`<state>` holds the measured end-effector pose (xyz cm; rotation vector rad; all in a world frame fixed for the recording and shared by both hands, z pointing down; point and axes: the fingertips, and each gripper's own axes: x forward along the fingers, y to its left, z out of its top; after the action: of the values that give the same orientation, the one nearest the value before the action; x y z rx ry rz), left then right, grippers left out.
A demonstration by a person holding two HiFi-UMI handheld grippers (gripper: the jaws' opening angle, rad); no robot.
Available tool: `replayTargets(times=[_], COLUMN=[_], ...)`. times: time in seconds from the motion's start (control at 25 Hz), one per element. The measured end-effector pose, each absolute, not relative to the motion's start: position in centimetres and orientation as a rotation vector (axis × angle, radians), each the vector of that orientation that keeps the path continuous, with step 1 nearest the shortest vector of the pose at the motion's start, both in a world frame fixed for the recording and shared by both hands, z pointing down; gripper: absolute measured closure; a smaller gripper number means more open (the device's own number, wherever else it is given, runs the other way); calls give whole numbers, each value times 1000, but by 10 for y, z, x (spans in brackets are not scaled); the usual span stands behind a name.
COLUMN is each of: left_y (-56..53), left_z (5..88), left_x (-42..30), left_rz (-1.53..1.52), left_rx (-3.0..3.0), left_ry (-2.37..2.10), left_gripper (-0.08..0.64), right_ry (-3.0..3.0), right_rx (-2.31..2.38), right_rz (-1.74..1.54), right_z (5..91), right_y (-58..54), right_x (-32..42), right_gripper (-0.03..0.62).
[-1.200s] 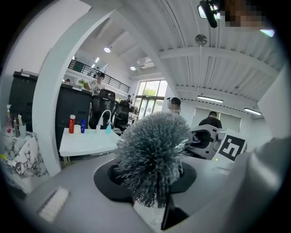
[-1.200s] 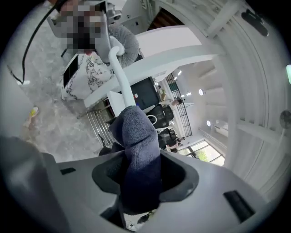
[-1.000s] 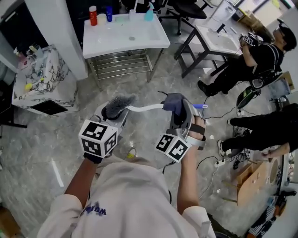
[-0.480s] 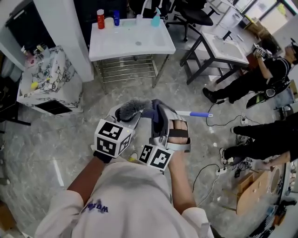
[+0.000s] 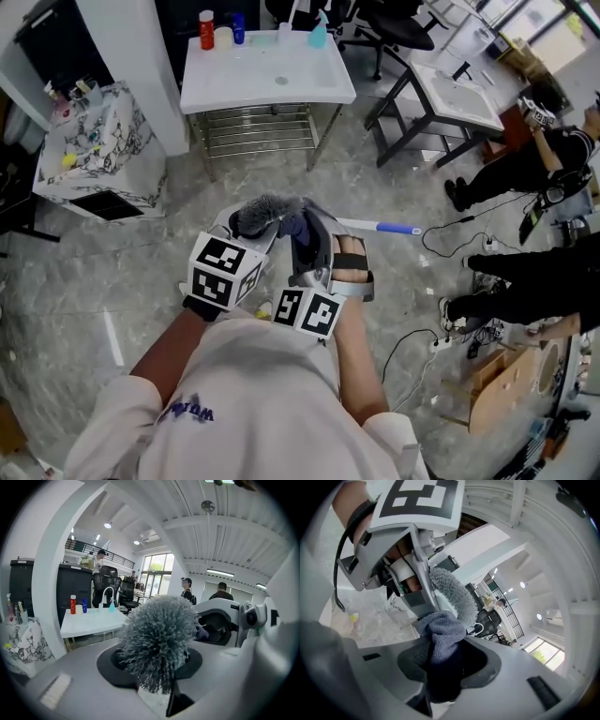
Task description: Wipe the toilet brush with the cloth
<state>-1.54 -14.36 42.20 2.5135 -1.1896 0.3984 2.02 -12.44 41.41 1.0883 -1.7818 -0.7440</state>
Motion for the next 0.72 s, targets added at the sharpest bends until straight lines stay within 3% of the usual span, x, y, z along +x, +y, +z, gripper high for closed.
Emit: replayTargets(times=[0.72], left_y=[-133], left_z=[436], left_x=[-44], left_rz=[346], left_rx=[2452], left_ry=[-1207], left_gripper=[414], right_ry=[-1692], right_rx=[1208], right_rz=[-535], right_z=[432], right_y=[-131], right_x=[135], right_gripper=[445])
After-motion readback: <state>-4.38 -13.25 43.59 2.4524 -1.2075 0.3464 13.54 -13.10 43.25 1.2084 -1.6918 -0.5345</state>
